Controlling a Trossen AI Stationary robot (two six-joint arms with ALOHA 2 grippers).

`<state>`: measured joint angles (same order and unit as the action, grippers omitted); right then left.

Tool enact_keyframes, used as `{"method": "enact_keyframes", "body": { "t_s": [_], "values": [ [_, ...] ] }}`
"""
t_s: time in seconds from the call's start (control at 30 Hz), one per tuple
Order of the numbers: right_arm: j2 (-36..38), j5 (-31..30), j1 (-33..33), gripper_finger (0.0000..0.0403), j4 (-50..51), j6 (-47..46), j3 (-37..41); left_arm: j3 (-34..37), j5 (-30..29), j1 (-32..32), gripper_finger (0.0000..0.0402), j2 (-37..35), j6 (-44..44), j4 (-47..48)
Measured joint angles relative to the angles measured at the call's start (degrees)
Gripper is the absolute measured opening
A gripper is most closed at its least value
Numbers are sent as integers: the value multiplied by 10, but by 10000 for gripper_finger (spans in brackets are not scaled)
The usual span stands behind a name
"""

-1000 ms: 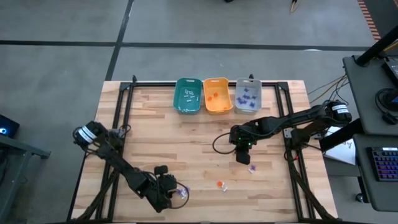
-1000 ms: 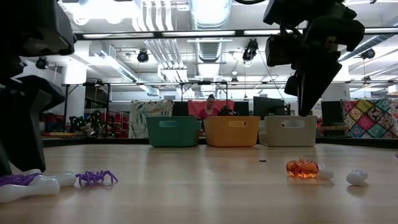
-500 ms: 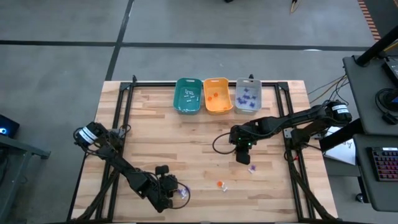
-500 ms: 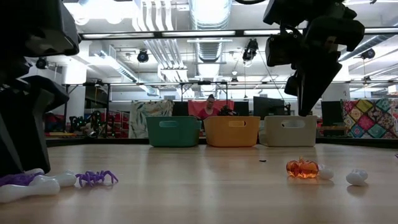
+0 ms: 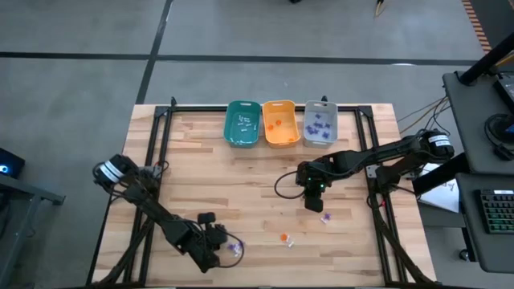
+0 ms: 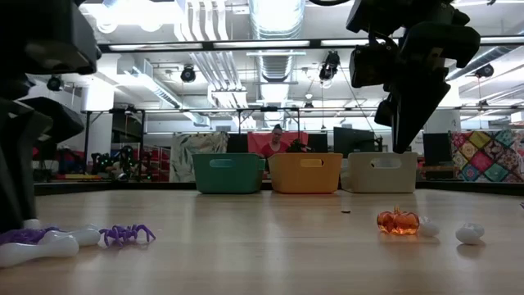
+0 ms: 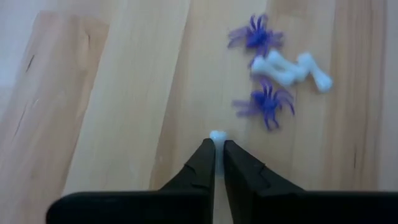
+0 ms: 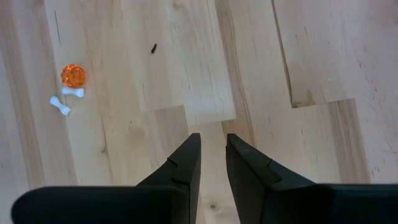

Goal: Sort Halloween decoration
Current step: Put the white bone toy into the blue bin

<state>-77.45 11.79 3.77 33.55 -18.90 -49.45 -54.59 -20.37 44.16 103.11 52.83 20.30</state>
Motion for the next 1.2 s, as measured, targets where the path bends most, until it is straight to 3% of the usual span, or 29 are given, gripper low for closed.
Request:
{"method": "enact_keyframes", "body": {
  "t_s": [0.33,0.63,0.9,1.2],
  "values": [
    [0,0,0,66,0,0,0,1,-14,-9,0,-60,-26,50],
    [0,-1,0,66,-5,6,0,0,-30,-67,0,-125,-131,78],
    [0,-2,0,66,-56,24,0,0,-32,-178,0,-179,-311,95],
    [0,-4,0,66,-68,25,0,0,-31,-360,0,-225,-533,67]
  ]
}}
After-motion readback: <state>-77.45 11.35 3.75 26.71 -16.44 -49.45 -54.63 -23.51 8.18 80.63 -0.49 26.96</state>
